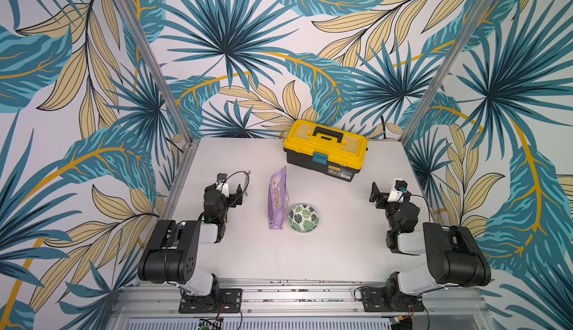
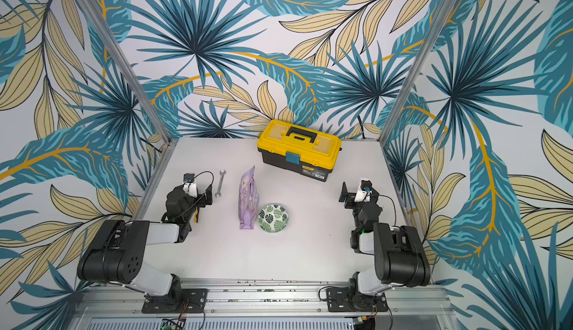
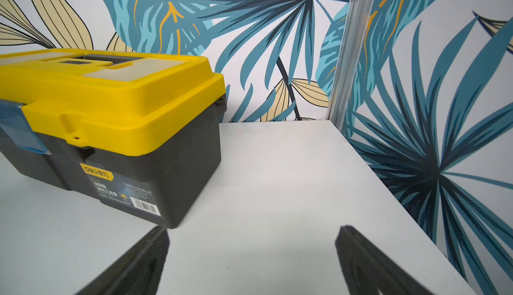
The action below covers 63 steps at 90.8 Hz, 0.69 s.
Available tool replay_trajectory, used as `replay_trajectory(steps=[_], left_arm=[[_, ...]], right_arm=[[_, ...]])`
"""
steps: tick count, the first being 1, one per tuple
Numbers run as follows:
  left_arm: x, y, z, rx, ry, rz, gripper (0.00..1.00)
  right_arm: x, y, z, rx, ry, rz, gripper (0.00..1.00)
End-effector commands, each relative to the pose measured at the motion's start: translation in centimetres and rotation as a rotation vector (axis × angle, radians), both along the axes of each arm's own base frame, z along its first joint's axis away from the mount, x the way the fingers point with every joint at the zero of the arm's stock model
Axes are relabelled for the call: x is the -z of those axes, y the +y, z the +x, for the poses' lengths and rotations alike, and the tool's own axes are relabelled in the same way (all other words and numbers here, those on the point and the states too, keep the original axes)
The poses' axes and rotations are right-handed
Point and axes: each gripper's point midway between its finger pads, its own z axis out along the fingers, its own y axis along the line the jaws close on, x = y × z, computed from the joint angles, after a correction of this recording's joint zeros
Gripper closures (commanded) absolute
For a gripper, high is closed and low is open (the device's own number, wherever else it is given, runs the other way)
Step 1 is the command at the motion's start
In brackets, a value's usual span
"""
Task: Pour the oats into the breakfast bowl
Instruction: Move the oats bag to the center of the board.
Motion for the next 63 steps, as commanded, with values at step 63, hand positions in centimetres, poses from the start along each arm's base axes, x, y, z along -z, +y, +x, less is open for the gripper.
replay_trajectory(steps=[63], left_arm=[[-1.9, -0.3, 0.5, 0.011, -0.029, -0.001, 0.0]], right_arm=[[-3.1, -0.9, 1.1, 0.052, 0.074, 0.084, 0.01]])
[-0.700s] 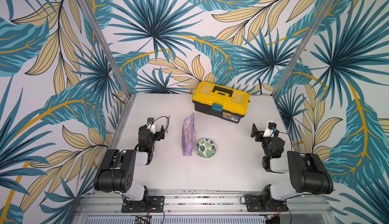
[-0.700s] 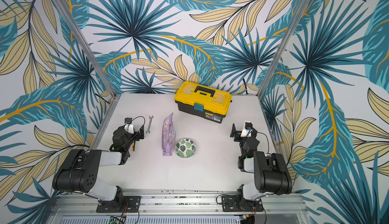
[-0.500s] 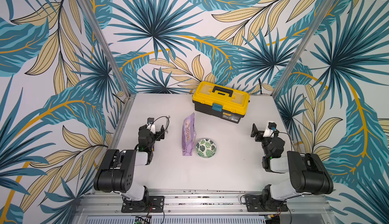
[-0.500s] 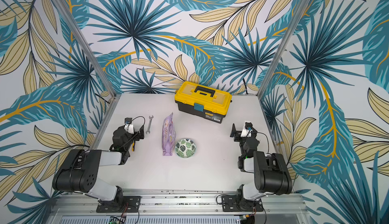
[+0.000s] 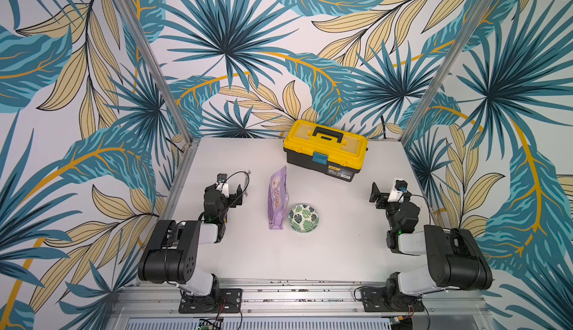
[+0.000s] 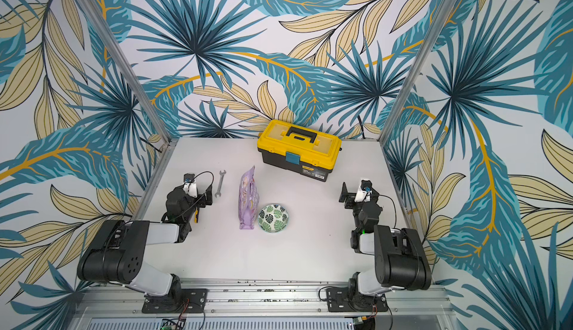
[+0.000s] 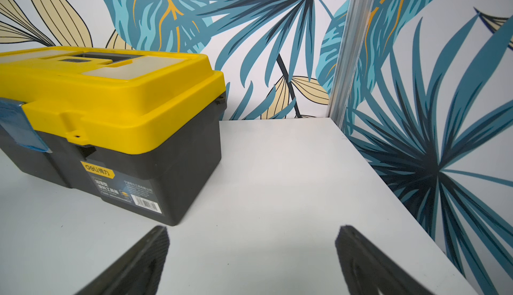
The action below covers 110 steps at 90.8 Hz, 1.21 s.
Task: Pour the oats into the breakfast bowl
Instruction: Move the oats bag to the center of the board.
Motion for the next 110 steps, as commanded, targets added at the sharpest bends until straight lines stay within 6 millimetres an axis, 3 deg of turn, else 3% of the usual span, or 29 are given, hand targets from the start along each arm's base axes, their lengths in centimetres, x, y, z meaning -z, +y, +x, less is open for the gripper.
replay_trajectory(steps=[1, 6, 13, 18, 32, 45, 55, 61, 70, 77, 96, 110], left_arm=[[-2.3, -0.3, 0.6, 0.011, -0.04, -0.002, 0.0], [-3.3, 0.0, 0.6, -0.01, -0.015, -0.005, 0.0], [-3.7, 0.7, 0.1, -0.079, 0.1, -0.072, 0.0], [-5.6, 0.5, 0.0, -0.108, 0.125, -0.172, 0.0], [-9.2, -3.0, -1.6, -0.03, 0.186, -0.511, 0.0], [-10.5, -6.3, -4.3, 0.03, 0.271, -0.714, 0.0], [-9.1, -9.0, -6.8, 0.072, 0.399, -0.712, 0.0], [-7.0, -10.4, -8.6, 0.086, 0.506, -0.717, 0.01], [-4.4, -12.1, -10.4, 0.111, 0.594, -0.75, 0.1], [-2.2, -12.3, -11.4, 0.087, 0.633, -0.759, 0.17], [1.6, -12.8, -10.9, 0.077, 0.685, -0.772, 0.36], [3.7, -13.7, -10.2, 0.084, 0.724, -0.793, 0.42]], right_arm=[[-3.0, -0.8, 1.4, 0.046, 0.053, 0.079, 0.01], [-3.2, 0.1, 1.4, 0.006, 0.15, 0.132, 0.01], [-4.8, 2.2, 0.8, -0.092, 0.235, 0.233, 0.01], [-5.7, 3.6, 0.0, -0.143, 0.296, 0.329, 0.01], [-8.8, 9.3, -2.6, -0.376, 0.423, 0.578, 0.01], [-11.6, 15.2, -4.2, -0.536, 0.531, 0.582, 0.01], [-13.1, 19.3, -5.4, -0.641, 0.607, 0.545, 0.02], [-13.3, 21.5, -6.1, -0.691, 0.659, 0.523, 0.05], [-13.6, 24.7, -7.0, -0.77, 0.719, 0.511, 0.12], [-13.4, 26.9, -7.7, -0.823, 0.774, 0.517, 0.17], [-12.7, 31.5, -8.5, -0.901, 0.834, 0.492, 0.17], [-11.8, 34.3, -8.6, -0.907, 0.874, 0.447, 0.2]])
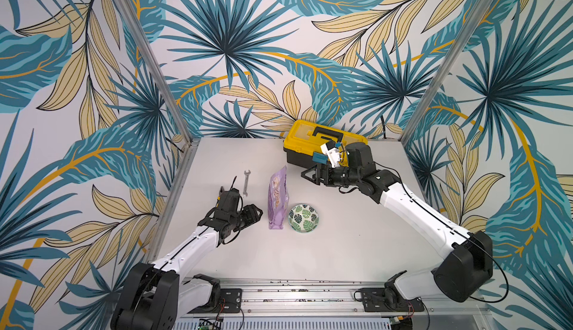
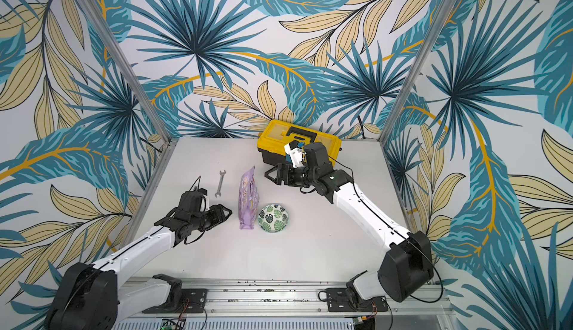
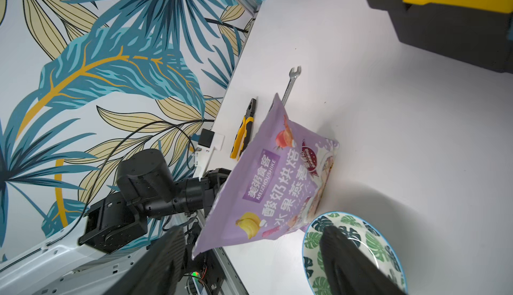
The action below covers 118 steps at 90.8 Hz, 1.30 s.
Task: Pour the oats into the breakfast bowl
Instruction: Move the oats bag to the center of the board.
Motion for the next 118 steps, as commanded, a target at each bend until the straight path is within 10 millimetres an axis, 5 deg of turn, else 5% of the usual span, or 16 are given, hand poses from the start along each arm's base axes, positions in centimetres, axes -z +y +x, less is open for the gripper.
replay_trajectory(steps=[1, 36, 51, 74, 106, 118], left_arm=[[0.4, -1.0, 1.1, 0.012, -0.031, -0.045, 0.42], [3.0, -2.6, 1.7, 0.026, 0.002, -0.043, 0.43], [3.5, -3.2, 2.0, 0.034, 0.007, -0.04, 0.43], [3.4, -4.3, 3.0, 0.049, -0.002, -0.018, 0.43], [2.6, -10.6, 5.5, 0.174, -0.038, -0.001, 0.43], [2.7, -11.2, 5.6, 0.185, -0.039, 0.017, 0.42]], right_arm=[[0.4, 1.6, 0.0, -0.008, 0.018, -0.034, 0.2], [4.4, 6.3, -0.6, -0.047, 0.066, -0.244, 0.29], [5.9, 7.2, -1.2, -0.064, 0.08, -0.324, 0.5], [5.5, 5.6, -0.5, 0.0, 0.037, -0.4, 0.99], [4.7, 2.2, -0.1, 0.103, -0.01, -0.453, 0.98], [5.4, 1.1, 0.1, 0.119, 0.007, -0.451, 0.92]])
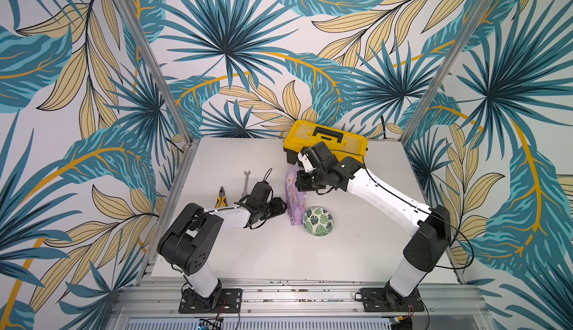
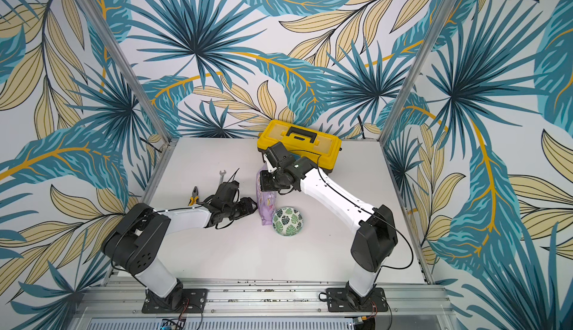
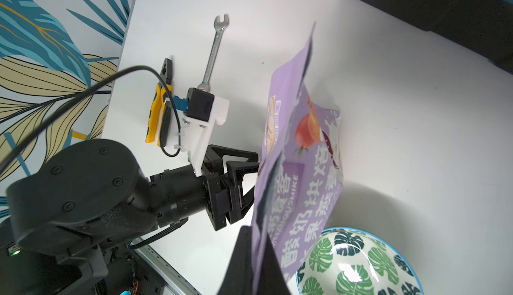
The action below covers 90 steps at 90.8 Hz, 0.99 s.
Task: Pour the oats into the breakfast bowl
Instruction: Move the oats bag to the center of the board.
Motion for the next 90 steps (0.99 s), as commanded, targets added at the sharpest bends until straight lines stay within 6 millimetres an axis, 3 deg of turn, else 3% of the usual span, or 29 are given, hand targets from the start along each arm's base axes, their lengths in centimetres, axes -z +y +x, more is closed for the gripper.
replay_trajectory(steps=[1, 15, 31, 40, 54, 70, 90], left_arm=[[-0.5, -0.7, 0.4, 0.018, -0.021, 0.013, 0.42], [-0.8, 0.3, 0.0, 0.003, -0.031, 0.057, 0.36], [-2.7, 1.1, -0.1, -0.007, -0.071, 0.083, 0.32], [-3.8, 1.5, -0.2, -0.01, -0.092, 0.092, 0.32], [-5.1, 1.9, -0.4, -0.017, -0.117, 0.095, 0.32], [-5.9, 2.0, -0.5, -0.018, -0.133, 0.097, 0.32], [-6.0, 2.2, -0.6, -0.018, -0.133, 0.107, 0.32]], right_arm=[[-0.3, -0.9, -0.1, 0.013, -0.008, 0.015, 0.92], [-0.6, -1.8, 0.0, 0.02, -0.009, 0.031, 0.75], [-2.4, -3.4, 1.0, 0.032, -0.014, 0.092, 0.53], [-3.2, -4.2, 1.2, 0.033, -0.004, 0.141, 0.48], [-2.9, -5.6, 1.4, 0.044, 0.029, 0.169, 0.49], [-3.3, -4.6, 0.8, 0.006, 0.059, 0.25, 0.56], [-2.4, -4.7, 1.1, 0.013, 0.08, 0.229, 0.79]])
